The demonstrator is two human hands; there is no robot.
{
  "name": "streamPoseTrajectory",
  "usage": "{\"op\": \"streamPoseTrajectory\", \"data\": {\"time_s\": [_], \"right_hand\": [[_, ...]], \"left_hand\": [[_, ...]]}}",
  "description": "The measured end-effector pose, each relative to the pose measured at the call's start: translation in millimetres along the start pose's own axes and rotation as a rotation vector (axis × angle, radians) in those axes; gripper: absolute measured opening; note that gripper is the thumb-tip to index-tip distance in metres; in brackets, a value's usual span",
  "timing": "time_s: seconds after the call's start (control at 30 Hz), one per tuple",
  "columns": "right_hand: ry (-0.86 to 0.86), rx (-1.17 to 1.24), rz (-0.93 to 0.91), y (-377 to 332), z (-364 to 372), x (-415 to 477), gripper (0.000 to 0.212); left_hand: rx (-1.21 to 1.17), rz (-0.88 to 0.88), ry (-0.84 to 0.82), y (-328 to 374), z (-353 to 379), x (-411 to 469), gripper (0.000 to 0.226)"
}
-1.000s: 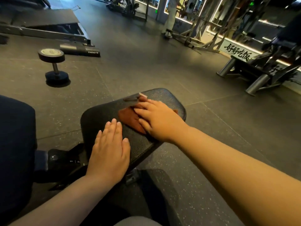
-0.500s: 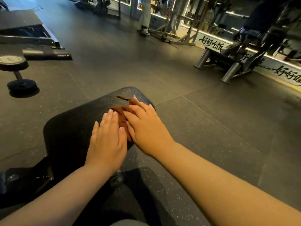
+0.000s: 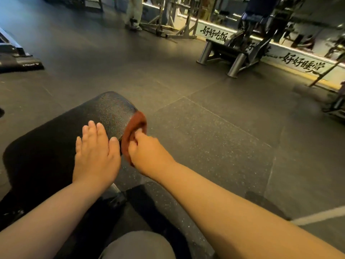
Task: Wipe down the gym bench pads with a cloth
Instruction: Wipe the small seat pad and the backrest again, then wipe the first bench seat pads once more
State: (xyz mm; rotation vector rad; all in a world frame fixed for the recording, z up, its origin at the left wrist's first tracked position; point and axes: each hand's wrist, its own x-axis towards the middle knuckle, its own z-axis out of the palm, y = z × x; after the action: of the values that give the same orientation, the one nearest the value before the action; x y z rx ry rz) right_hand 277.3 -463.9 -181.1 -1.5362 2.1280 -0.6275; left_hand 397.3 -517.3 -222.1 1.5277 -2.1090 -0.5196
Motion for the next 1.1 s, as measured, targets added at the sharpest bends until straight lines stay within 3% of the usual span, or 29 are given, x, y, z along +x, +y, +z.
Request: {"op": "streamPoseTrajectory", "data": {"time_s": [0.1, 0.17, 0.27, 0.33, 0.4, 0.47, 0.5, 0.6, 0.67, 0.73, 0.83, 0.93, 1.1], "right_hand": [[-0.048, 0.367, 0.156, 18, -14, -39, 0.024], [-0.039, 0.786, 0.242, 27, -36, -64, 0.024], [-0.047, 1.392, 0.236, 45, -65, -96, 0.040], [0.013, 1.640, 0.185, 59, -79, -110, 0.058], [0.092, 1.734, 0.169, 71, -91, -121, 0.065], [0.122, 1.760, 0.112, 80, -107, -126, 0.075], [0.121, 1.761, 0.062, 85, -115, -127, 0.084], [0.050, 1.731, -0.043, 91, -132, -133, 0.108], [0.003, 1.604, 0.002, 90, -134, -134, 0.096], [-0.042, 1.357, 0.115, 88, -129, -128, 0.060], [0.089, 1.132, 0.289, 91, -116, -109, 0.025], [0.130, 1.118, 0.364, 97, -109, -86, 0.020], [0.115, 1.062, 0.236, 97, -109, -37, 0.022]], "left_hand": [[-0.102, 0.052, -0.053, 19, 0, -15, 0.059], [-0.202, 0.121, -0.073, 36, 3, -31, 0.061], [-0.394, 0.183, -0.191, 71, 7, -58, 0.058], [-0.599, 0.102, -0.332, 102, 7, -70, 0.034], [-0.878, -0.048, -0.497, 135, 2, -74, 0.029], [-1.138, -0.165, -0.688, 159, -2, -72, 0.024], [-1.170, -0.140, -0.745, 168, -2, -70, 0.021], [-1.176, -0.083, -0.691, 185, 7, -69, 0.014], [-1.155, -0.106, -0.552, 185, 15, -68, 0.011], [-1.098, -0.152, -0.448, 176, 23, -63, 0.013], [-1.108, -0.256, -0.373, 157, 25, -50, 0.014], [-1.165, -0.267, -0.359, 145, 19, -33, 0.014], [-1.193, -0.233, -0.288, 123, 17, -6, 0.013]]}}
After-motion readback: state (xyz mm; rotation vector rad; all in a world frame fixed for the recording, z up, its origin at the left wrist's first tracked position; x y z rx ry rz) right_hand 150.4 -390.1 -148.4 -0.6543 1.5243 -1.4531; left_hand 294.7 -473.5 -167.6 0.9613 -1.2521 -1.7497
